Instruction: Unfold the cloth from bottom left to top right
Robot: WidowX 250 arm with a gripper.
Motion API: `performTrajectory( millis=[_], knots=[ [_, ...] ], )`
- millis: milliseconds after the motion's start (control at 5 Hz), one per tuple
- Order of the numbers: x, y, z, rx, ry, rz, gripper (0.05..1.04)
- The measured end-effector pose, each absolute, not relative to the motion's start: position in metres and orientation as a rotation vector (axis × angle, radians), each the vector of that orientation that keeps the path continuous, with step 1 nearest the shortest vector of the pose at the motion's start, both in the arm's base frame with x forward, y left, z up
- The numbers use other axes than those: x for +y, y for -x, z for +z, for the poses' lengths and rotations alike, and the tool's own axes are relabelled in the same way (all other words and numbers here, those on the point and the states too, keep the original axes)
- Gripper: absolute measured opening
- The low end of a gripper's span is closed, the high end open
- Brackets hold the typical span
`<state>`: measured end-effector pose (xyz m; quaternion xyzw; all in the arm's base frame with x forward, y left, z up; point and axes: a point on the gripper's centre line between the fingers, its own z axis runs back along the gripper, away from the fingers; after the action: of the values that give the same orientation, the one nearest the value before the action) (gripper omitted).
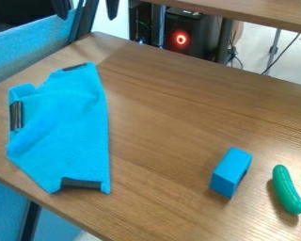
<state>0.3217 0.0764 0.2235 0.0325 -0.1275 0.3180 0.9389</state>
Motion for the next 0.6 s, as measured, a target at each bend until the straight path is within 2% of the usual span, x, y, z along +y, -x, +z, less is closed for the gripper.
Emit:
performTrajectory(
  millis=[200, 400, 600],
  knots=[
    [0.077, -0.323, 0.211, -0.223, -0.07, 0.65, 0.999],
    [0.11, -0.312, 0.193, -0.212, -0.077, 0.731, 0.999],
    [0.126, -0.307, 0.188, -0.239, -0.058, 0.76, 0.999]
  ],
)
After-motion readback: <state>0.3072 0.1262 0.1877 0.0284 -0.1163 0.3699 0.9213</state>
